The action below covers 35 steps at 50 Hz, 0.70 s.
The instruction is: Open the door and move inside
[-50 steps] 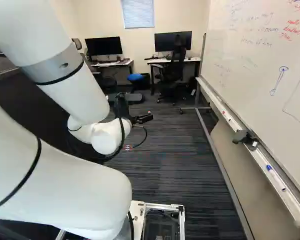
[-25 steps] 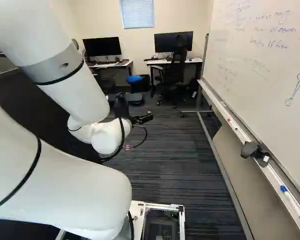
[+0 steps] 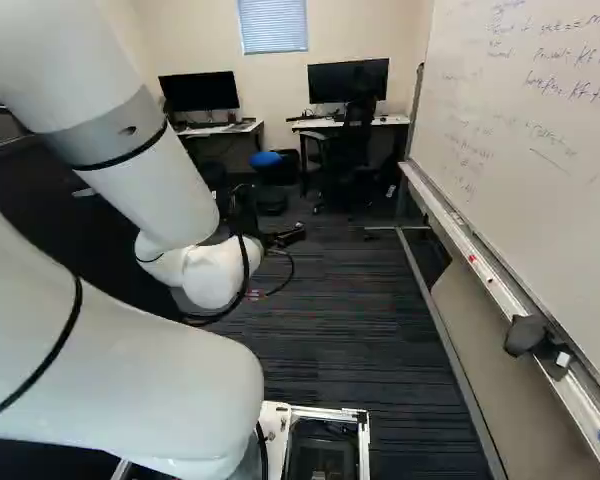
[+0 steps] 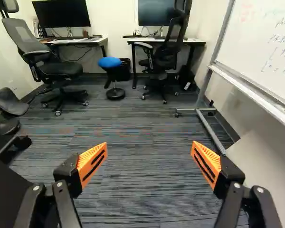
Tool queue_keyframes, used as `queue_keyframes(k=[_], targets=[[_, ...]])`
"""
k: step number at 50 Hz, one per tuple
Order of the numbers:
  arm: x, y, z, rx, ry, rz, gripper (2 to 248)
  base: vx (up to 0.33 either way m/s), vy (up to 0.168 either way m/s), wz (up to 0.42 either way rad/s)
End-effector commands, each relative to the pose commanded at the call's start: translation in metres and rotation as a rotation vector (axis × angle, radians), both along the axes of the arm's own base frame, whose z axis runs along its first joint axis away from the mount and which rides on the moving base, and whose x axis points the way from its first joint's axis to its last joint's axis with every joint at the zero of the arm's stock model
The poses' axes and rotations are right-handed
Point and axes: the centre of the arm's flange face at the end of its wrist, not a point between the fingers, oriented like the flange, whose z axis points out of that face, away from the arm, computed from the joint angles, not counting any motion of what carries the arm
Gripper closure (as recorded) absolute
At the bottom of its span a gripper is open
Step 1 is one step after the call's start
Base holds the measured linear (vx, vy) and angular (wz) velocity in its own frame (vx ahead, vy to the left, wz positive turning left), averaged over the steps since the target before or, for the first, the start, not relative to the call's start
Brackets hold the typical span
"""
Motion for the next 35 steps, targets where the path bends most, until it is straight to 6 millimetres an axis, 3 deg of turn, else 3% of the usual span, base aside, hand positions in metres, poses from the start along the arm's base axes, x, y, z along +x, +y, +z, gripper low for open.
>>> queue_keyframes(k=[35], targets=[[0.0,0.0,0.0,0.0,0.0,0.0,3,0.248,0.002,-0.013]])
